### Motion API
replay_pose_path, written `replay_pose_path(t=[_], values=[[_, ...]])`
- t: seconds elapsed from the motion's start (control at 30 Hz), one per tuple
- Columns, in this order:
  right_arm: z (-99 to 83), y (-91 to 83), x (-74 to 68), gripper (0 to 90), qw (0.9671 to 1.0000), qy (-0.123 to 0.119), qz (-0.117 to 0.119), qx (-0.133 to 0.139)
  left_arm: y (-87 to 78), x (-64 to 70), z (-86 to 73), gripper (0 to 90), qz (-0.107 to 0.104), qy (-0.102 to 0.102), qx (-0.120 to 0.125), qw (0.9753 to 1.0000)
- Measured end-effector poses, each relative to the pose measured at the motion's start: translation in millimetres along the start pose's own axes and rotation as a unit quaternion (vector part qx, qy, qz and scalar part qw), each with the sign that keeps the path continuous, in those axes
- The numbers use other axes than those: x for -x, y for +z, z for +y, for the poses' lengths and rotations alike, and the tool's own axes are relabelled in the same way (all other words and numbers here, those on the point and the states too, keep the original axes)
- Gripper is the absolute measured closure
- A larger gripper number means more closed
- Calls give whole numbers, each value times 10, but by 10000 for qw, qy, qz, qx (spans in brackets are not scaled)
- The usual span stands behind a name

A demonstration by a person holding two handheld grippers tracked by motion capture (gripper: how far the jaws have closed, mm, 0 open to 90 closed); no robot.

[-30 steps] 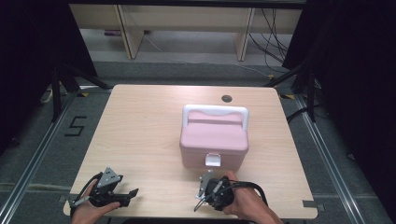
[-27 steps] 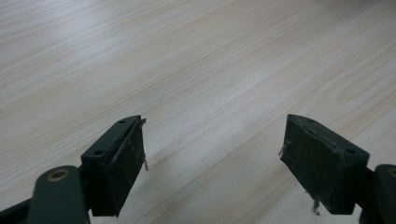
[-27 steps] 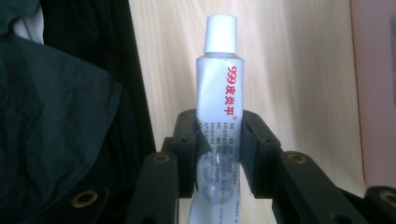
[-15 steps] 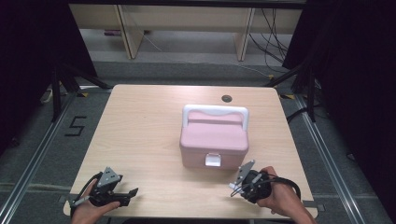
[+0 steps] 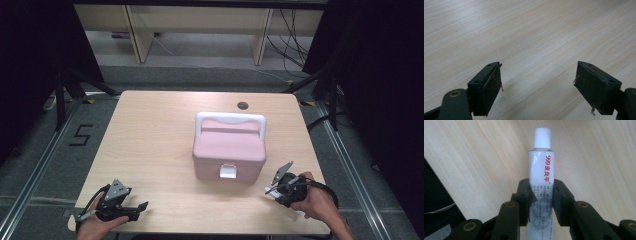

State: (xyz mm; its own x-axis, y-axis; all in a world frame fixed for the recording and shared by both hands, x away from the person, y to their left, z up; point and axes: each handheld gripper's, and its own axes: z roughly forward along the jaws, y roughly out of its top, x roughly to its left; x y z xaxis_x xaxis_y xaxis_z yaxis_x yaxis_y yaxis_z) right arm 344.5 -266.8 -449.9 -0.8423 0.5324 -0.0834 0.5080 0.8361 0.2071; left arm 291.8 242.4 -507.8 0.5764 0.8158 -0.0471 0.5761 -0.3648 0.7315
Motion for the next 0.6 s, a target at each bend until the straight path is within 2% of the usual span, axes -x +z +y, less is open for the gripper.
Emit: replay_pose_path(t=[0.07, 0.1, 0.13, 0.27, 0.3, 0.33, 0.37, 0.4, 0.43, 0.47, 0.53, 0.57, 0.6], values=[[-18, 14, 64, 702, 10000, 76, -3, -32, 0, -5, 0, 203, 14, 7, -11, 10000], [-30, 25, 107, 701, 9999, 67, -80, -59, -1, -12, 0, 203, 39, 35, -49, 10000], [-49, 48, 176, 701, 9997, 176, -161, -114, 6, -12, -3, 203, 59, 39, -35, 10000], [-61, 72, 244, 702, 9994, 284, -160, -148, 8, -3, -9, 203, 39, 26, -36, 10000], [-66, 85, 281, 701, 9996, 222, -139, -127, 9, -2, -9, 203, 35, 29, -28, 10000], [-64, 99, 281, 702, 9994, 289, -83, -150, 9, -4, -8, 203, 37, 39, -21, 10000], [-62, 117, 307, 702, 9991, 345, -174, -188, 10, -7, -8, 203, 39, 48, -21, 10000], [-66, 130, 337, 702, 9996, 231, -94, -162, 12, -8, -7, 203, 39, 37, -23, 10000], [-62, 148, 339, 701, 9991, 354, -97, -208, 13, -8, -8, 203, 33, 38, -19, 10000], [-64, 178, 370, 701, 9994, 292, -74, -195, 18, 0, -9, 203, 6, -1, 21, 10000], [-61, 190, 367, 701, 9991, 350, -83, -217, 15, 0, -4, 203, 24, 6, -28, 10000], [-70, 220, 414, 701, 9997, 139, -92, -172, 13, -2, -4, 203, 29, 22, -46, 10000], [-60, 222, 386, 700, 9992, 330, 5, -211, 17, -2, -5, 203, 49, 46, -49, 10000]])
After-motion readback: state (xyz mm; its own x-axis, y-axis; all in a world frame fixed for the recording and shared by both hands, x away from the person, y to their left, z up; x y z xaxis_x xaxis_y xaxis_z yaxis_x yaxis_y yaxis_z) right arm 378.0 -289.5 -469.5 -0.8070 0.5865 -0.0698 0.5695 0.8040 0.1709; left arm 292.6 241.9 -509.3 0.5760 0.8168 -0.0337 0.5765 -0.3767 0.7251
